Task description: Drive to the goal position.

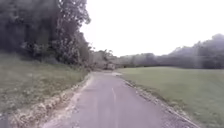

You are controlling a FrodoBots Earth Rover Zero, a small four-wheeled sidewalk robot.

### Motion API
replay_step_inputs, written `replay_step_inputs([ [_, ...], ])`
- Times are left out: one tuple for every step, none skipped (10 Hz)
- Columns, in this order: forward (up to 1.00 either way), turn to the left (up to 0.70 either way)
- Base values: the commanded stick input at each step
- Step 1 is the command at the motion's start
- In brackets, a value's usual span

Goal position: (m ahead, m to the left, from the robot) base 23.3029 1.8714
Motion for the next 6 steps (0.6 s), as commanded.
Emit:
replay_step_inputs([
  [1.0, 0.0],
  [1.0, 0.0],
  [1.0, 0.0],
  [1.0, 0.0],
  [1.0, 0.0],
  [1.0, 0.0],
])
